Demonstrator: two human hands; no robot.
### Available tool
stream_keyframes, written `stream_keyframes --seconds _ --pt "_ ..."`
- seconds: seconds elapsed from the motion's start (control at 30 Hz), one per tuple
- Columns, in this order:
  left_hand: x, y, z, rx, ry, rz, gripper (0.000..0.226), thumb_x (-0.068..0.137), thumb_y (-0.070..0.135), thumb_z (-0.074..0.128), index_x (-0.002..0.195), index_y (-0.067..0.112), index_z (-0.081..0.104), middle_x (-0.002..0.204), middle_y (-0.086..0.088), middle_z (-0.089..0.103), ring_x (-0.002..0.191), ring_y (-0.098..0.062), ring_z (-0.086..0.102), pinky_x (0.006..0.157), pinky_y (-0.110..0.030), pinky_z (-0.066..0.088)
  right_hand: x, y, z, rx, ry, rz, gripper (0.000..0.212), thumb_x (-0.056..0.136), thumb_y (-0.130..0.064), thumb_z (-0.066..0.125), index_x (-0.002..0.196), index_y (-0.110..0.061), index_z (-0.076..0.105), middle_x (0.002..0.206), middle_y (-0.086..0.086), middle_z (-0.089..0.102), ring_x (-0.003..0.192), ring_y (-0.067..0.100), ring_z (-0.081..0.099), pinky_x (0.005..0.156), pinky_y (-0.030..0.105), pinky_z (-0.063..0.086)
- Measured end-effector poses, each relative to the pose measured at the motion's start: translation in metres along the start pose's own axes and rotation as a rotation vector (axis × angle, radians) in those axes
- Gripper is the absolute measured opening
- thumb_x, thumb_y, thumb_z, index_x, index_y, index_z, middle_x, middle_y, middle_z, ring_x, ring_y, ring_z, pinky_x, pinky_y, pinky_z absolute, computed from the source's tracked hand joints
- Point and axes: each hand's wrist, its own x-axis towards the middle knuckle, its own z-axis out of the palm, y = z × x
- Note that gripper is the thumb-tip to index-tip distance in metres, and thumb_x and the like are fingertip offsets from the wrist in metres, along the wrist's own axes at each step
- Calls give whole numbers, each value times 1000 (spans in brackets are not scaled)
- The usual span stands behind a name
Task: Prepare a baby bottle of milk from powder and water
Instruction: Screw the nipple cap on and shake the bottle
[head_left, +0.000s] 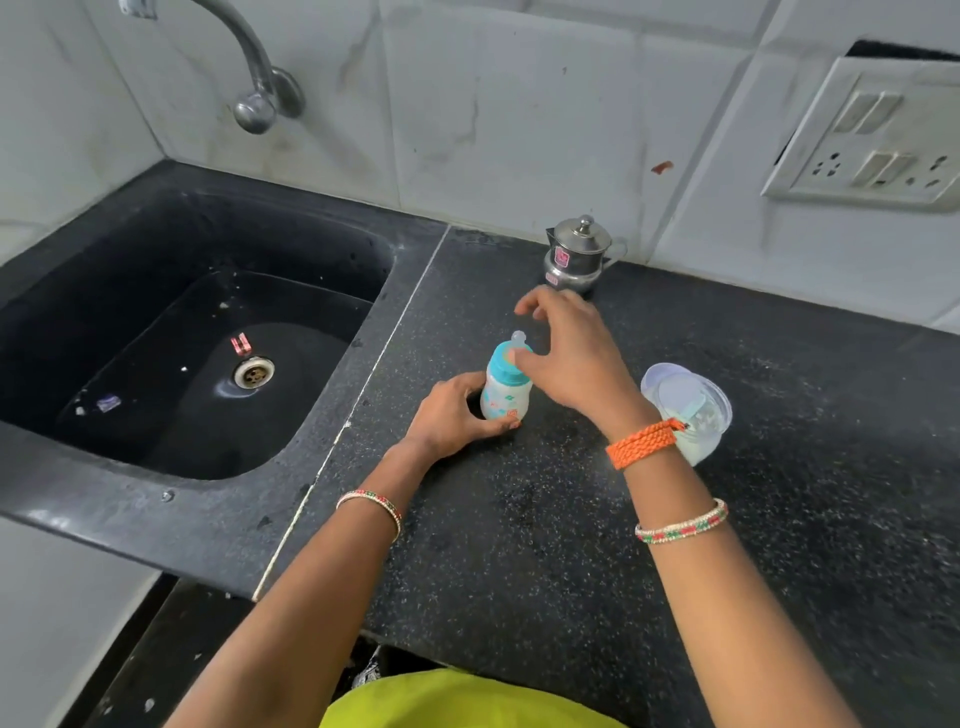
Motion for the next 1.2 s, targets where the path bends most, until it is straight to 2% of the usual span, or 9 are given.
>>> stream_keyframes --seconds 0.1,0.23,0.43,0.6,0.7,0.8,0.9,1.1,1.2 --pt "-1 1 -1 -3 6 10 41 64 56 75 99 50 54 98 25 65 92 6 60 81 -33 52 -2 5 12 65 -302 113 73 81 -2 65 142 -27 34 140 5 47 130 24 43 102 36 38" --pt "-2 6 -2 11 12 42 35 62 59 69 90 61 50 87 40 58 85 15 54 67 -20 40 -10 1 33 -101 -37 50 74 83 -8 66 144 -24 28 132 11 55 121 29 52 90 42 47" --pt "0 5 1 50 39 72 38 59 58 66 93 55 50 83 28 58 80 4 55 64 -19 37 -3 0 43 -214 87 86 45 84 -36 67 118 -9 53 114 16 55 102 31 57 76 32 43" --pt "1 7 5 63 53 90 33 64 48 70 90 40 51 73 25 53 69 -1 50 57 -15 32 3 2 54 -302 215 180 53 82 -51 63 105 -5 54 106 15 60 92 30 61 65 30 34" --pt "4 4 1 7 -32 86 33 72 36 74 97 31 54 82 17 60 76 -6 59 63 -21 41 2 10 52 -196 233 175 52 78 -57 64 92 -8 56 92 9 62 83 26 60 62 30 33" --pt "3 17 -12 -226 -213 98 38 78 33 70 111 24 53 101 7 63 94 -11 62 80 -24 47 9 23 27 323 -10 154 36 78 -47 71 85 -16 54 78 -5 55 74 13 53 58 24 39" --pt "0 56 -34 -403 -342 143 42 72 45 61 109 27 52 102 8 60 90 4 59 79 -17 48 16 27 -3 780 -269 3 21 83 -27 69 100 -16 64 101 1 66 96 14 60 83 24 50" --pt "11 124 -73 -471 -640 254 50 68 40 59 115 26 49 112 6 59 101 -1 60 84 -19 48 34 6 -59 925 -567 -420 57 79 -41 66 124 -7 57 138 9 54 132 23 45 105 34 39" --pt "20 136 -77 -554 -702 312 56 67 34 58 120 18 47 114 -3 60 105 -15 60 86 -30 50 42 -8 -81 928 -677 -542 42 74 -44 70 106 -19 69 131 2 60 131 20 47 107 31 37"
